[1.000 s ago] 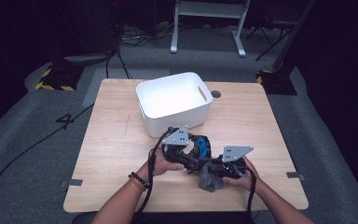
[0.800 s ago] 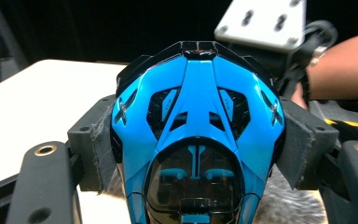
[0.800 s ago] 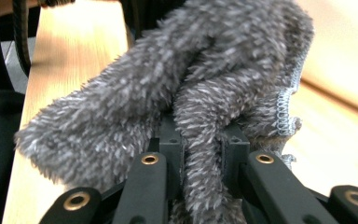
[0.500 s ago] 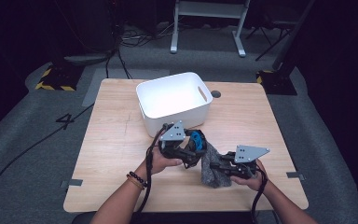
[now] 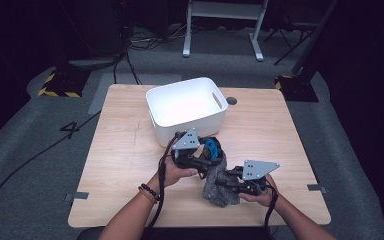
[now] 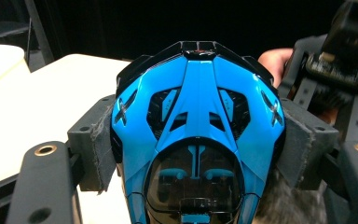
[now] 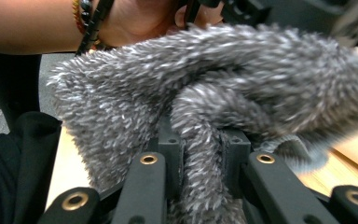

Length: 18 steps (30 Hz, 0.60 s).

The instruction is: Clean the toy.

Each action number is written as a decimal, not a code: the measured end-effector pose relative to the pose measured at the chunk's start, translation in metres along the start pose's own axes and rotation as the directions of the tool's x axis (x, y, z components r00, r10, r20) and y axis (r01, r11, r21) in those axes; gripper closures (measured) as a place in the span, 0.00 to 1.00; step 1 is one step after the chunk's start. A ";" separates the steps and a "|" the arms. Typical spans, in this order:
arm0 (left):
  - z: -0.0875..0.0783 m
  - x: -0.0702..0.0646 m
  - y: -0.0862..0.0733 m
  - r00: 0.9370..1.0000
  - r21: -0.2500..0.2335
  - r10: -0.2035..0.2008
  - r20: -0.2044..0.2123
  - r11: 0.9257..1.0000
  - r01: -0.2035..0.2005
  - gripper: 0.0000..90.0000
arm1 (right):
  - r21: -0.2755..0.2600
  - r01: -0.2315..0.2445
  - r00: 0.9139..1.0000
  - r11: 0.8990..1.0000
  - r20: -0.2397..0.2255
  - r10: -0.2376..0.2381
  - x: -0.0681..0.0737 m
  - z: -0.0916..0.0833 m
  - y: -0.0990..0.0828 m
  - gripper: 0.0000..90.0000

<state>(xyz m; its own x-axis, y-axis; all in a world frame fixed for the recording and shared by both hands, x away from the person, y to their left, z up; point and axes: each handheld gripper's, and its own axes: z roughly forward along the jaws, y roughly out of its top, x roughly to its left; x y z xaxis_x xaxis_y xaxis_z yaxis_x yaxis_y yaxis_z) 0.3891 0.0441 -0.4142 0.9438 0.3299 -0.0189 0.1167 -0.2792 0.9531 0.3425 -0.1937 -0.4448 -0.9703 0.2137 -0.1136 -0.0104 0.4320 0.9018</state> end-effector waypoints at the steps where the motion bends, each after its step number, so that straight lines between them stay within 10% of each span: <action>1: 0.000 0.000 0.000 1.000 -0.001 0.002 0.001 1.000 -0.002 0.29 | 0.007 0.002 1.000 1.000 -0.002 -0.002 0.001 0.002 0.000 0.84; 18: -0.005 0.003 0.000 1.000 -0.027 -0.014 -0.002 1.000 0.014 0.29 | 0.168 0.012 1.000 0.986 0.005 -0.013 0.003 0.025 -0.021 0.84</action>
<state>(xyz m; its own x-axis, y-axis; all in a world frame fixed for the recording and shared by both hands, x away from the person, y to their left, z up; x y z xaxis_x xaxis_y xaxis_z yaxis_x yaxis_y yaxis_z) 0.3907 0.0499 -0.4124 0.9416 0.3352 -0.0319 0.1216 -0.2502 0.9605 0.3463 -0.1802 -0.4741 -0.9687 0.2127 -0.1277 0.0185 0.5755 0.8176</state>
